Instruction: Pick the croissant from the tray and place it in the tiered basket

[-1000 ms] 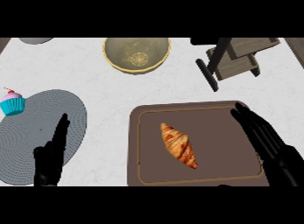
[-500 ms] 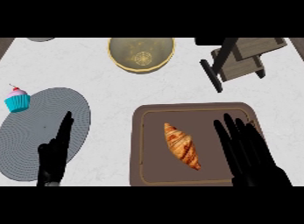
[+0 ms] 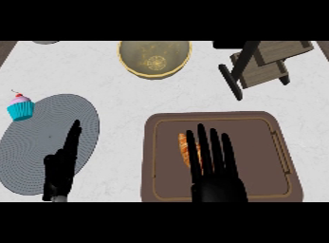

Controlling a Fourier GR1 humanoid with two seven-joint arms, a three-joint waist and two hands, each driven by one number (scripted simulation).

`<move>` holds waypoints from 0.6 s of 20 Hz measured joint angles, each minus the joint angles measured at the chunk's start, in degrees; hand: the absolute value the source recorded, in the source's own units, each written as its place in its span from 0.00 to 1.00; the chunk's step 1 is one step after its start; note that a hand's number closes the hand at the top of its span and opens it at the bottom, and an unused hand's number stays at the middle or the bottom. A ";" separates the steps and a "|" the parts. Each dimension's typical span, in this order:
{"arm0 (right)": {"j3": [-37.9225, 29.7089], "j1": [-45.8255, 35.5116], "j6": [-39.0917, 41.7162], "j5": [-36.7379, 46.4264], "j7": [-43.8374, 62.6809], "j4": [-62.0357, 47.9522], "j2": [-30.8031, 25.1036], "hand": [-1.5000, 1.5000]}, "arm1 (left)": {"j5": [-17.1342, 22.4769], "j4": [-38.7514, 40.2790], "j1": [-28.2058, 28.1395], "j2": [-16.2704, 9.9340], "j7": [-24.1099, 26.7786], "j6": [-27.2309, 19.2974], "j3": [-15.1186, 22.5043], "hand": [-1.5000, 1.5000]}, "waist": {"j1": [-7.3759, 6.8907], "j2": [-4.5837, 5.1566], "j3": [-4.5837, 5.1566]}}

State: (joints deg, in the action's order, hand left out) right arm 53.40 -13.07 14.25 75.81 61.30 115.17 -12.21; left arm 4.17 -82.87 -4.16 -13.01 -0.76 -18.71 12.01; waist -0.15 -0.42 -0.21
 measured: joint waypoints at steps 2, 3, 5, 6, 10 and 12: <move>-0.23 0.05 1.69 1.61 -0.06 -2.43 2.15 0.00 | -0.42 -0.04 0.13 0.32 -0.50 -0.55 0.05 0.50 | 0.06 0.03 -0.02; -0.09 0.46 2.42 2.53 0.02 -3.82 3.22 0.00 | -0.36 -0.20 -0.07 0.15 -0.38 -0.36 -0.10 0.50 | 0.06 0.03 0.00; -1.08 0.84 3.70 3.64 -0.36 -6.17 4.94 0.00 | -0.50 -0.09 -0.23 0.06 0.16 -0.05 -0.18 0.50 | 0.09 0.07 -0.05; -1.58 0.90 4.44 4.09 -0.60 -6.91 6.04 0.00 | -0.75 0.03 -0.15 0.47 0.24 -0.30 -0.04 0.50 | 0.11 0.08 -0.08; -1.07 1.20 5.73 4.94 -0.27 -10.05 9.31 0.00 | -0.11 0.88 0.13 0.49 1.37 1.14 -0.69 0.50 | 0.02 0.05 -0.18; -1.97 0.38 6.46 4.28 -0.53 -11.07 10.10 0.00 | -0.37 0.82 -0.14 0.70 1.91 1.14 -0.80 0.50 | -0.07 0.06 -0.20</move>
State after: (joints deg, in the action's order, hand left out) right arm 51.43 -12.69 20.71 80.09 60.76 104.11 -2.11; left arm 3.80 -82.05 -4.31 -12.31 1.15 -17.58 11.21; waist -0.23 -0.35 -0.41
